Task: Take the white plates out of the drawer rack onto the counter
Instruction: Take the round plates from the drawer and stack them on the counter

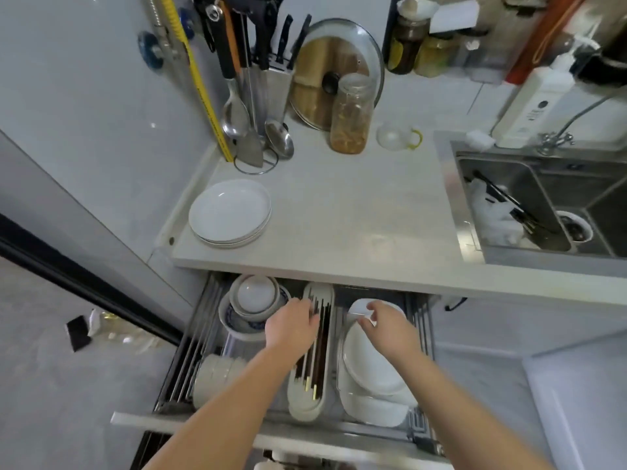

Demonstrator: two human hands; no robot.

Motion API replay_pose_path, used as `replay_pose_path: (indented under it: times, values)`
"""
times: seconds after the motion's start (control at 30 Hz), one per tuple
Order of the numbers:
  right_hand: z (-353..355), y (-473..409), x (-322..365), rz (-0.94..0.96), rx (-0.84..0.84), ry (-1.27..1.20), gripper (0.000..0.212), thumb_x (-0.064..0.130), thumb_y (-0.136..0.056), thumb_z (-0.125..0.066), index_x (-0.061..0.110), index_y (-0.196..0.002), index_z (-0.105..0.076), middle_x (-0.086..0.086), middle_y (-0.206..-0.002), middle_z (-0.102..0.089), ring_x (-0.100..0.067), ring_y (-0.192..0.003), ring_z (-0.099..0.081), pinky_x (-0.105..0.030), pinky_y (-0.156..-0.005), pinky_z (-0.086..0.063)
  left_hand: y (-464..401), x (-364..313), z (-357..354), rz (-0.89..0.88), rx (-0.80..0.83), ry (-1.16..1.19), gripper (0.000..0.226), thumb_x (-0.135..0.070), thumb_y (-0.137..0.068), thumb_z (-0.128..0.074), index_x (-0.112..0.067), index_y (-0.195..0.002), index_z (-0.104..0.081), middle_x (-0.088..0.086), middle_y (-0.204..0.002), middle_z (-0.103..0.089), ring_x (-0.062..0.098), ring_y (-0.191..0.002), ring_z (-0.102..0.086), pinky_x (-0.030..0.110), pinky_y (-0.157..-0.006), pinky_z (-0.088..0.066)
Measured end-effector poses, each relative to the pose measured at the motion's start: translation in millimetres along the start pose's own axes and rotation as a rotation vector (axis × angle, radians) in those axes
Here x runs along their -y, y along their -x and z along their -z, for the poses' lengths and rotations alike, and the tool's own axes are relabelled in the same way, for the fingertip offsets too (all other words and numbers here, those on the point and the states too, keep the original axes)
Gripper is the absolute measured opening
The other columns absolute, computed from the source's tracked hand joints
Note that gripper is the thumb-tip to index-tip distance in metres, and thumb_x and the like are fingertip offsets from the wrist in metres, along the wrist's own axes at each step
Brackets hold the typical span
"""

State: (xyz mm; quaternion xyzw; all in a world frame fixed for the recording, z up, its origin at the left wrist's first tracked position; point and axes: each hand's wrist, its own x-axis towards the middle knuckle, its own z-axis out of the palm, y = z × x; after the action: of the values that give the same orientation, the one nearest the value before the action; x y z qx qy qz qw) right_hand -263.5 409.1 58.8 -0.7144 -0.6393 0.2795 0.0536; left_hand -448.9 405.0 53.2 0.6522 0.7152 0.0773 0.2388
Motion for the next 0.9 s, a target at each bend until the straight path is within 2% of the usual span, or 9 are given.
replay_pose_path:
  times: [0.07, 0.13, 0.33, 0.47, 0.63, 0.73, 0.9]
  values:
    - [-4.3, 9.7, -27.3, -0.06, 0.021, -0.003, 0.043, 0.038, -0.093, -0.047, 0.021, -0.133, -0.047, 0.003, -0.119, -0.064, -0.018, -0.107, -0.062, -0.031, -0.079, -0.049, 7.0, -9.3, -22.0, 0.004, 0.034, -0.001, 0.028, -0.037, -0.094, -0.045, -0.025, -0.116, -0.057, -0.005, -0.111, -0.061, 0.016, -0.094, -0.062, 0.031, -0.072, -0.048]
    - [-8.8, 17.5, -51.3, -0.116, 0.05, -0.009, 0.045, 0.038, -0.093, -0.048, 0.02, -0.134, -0.046, 0.002, -0.123, -0.063, -0.019, -0.11, -0.061, -0.033, -0.085, -0.051, 12.8, -16.4, -42.5, 0.007, 0.085, -0.012, 0.03, -0.037, -0.094, -0.045, -0.025, -0.118, -0.057, -0.005, -0.113, -0.06, 0.017, -0.095, -0.062, 0.032, -0.073, -0.049]
    - [-30.9, 34.2, -110.5, -0.265, 0.135, -0.063, 0.045, 0.032, -0.093, -0.051, 0.015, -0.134, -0.047, -0.008, -0.127, -0.06, -0.027, -0.116, -0.058, -0.036, -0.092, -0.048, 23.3, -26.0, -93.3, 0.045, 0.219, -0.048, 0.021, -0.034, -0.093, -0.044, -0.023, -0.103, -0.059, -0.003, -0.098, -0.06, 0.019, -0.082, -0.06, 0.031, -0.067, -0.049]
    - [-53.3, 35.8, -140.9, -0.348, 0.16, -0.124, 0.039, 0.022, -0.093, -0.05, 0.009, -0.129, -0.051, -0.015, -0.118, -0.065, -0.032, -0.11, -0.059, -0.035, -0.089, -0.047, 17.1, -24.9, -121.1, 0.089, 0.29, -0.069, 0.025, -0.034, -0.094, -0.044, -0.02, -0.11, -0.057, -0.001, -0.102, -0.062, 0.02, -0.084, -0.062, 0.03, -0.064, -0.046]
    - [-80.4, 24.2, -166.4, -0.432, 0.141, -0.139, 0.027, 0.021, -0.094, -0.048, 0.001, -0.11, -0.058, -0.022, -0.105, -0.068, -0.037, -0.098, -0.062, -0.037, -0.078, -0.048, 0.4, -21.0, -149.8, 0.187, 0.358, -0.006, 0.028, -0.031, -0.094, -0.045, -0.019, -0.118, -0.053, 0.001, -0.101, -0.066, 0.022, -0.087, -0.063, 0.031, -0.067, -0.048]
    - [-93.6, 12.5, -173.4, -0.486, 0.14, -0.135, 0.027, 0.019, -0.093, -0.047, -0.001, -0.11, -0.055, -0.025, -0.106, -0.067, -0.038, -0.099, -0.061, -0.036, -0.074, -0.046, -11.0, -18.7, -164.1, 0.235, 0.382, 0.004, 0.029, -0.031, -0.094, -0.045, -0.017, -0.119, -0.049, 0.004, -0.1, -0.066, 0.024, -0.085, -0.063, 0.035, -0.07, -0.05]
    - [-113.7, -8.1, -174.8, -0.598, 0.149, -0.226, 0.03, 0.01, -0.09, -0.045, 0.001, -0.119, -0.045, -0.024, -0.115, -0.062, -0.04, -0.107, -0.058, -0.041, -0.082, -0.047, -35.3, -14.8, -187.4, 0.256, 0.422, 0.0, 0.034, -0.029, -0.094, -0.043, -0.014, -0.124, -0.041, 0.006, -0.097, -0.063, 0.025, -0.079, -0.06, 0.032, -0.062, -0.046]
